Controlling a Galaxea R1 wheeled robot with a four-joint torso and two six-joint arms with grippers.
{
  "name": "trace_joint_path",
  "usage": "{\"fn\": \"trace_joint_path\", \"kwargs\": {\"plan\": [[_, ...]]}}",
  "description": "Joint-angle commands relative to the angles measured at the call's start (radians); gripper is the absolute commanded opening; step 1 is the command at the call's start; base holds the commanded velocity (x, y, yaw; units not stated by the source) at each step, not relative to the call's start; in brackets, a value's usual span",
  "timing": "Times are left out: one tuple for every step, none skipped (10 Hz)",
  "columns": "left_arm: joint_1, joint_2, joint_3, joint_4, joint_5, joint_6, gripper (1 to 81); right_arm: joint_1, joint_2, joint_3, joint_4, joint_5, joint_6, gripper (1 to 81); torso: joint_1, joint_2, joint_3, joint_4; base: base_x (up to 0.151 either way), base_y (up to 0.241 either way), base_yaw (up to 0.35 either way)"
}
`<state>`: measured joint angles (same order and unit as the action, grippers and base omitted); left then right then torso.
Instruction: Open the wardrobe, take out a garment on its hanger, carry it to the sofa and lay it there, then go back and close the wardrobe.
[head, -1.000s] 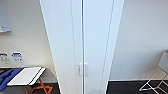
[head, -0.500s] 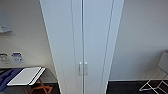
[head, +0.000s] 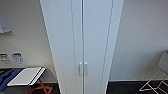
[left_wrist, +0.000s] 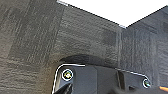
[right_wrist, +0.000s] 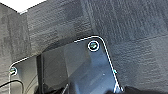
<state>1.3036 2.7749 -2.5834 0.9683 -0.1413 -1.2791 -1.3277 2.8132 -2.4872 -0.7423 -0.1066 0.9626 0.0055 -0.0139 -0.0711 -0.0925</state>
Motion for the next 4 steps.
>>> {"fn": "trace_joint_path", "kwargs": {"plan": [[0.127, 0.2, -0.256, 0.138, -0.109, 0.089, 81.1, -0.114, 0.139, -0.206, -0.192, 0.11, 0.002, 81.1, 0.0, 0.0, 0.0, 0.0, 0.0, 0.0, 0.0], [0.134, 0.218, -0.277, 0.142, -0.107, 0.09, 81.1, -0.138, 0.146, -0.202, -0.207, 0.11, 0.001, 81.1, 0.0, 0.0, 0.0, 0.0, 0.0, 0.0, 0.0], [0.145, 0.232, -0.278, 0.142, -0.07, 0.093, 81.1, -0.157, 0.157, -0.199, -0.213, 0.11, 0.001, 81.1, 0.0, 0.0, 0.001, 0.0, 0.0, 0.0, 0.0], [0.147, 0.261, -0.278, 0.141, 0.039, 0.09, 81.1, -0.166, 0.166, -0.199, -0.215, 0.108, -0.001, 81.1, -0.001, -0.001, 0.001, 0.0, 0.0, 0.0, 0.0]]}}
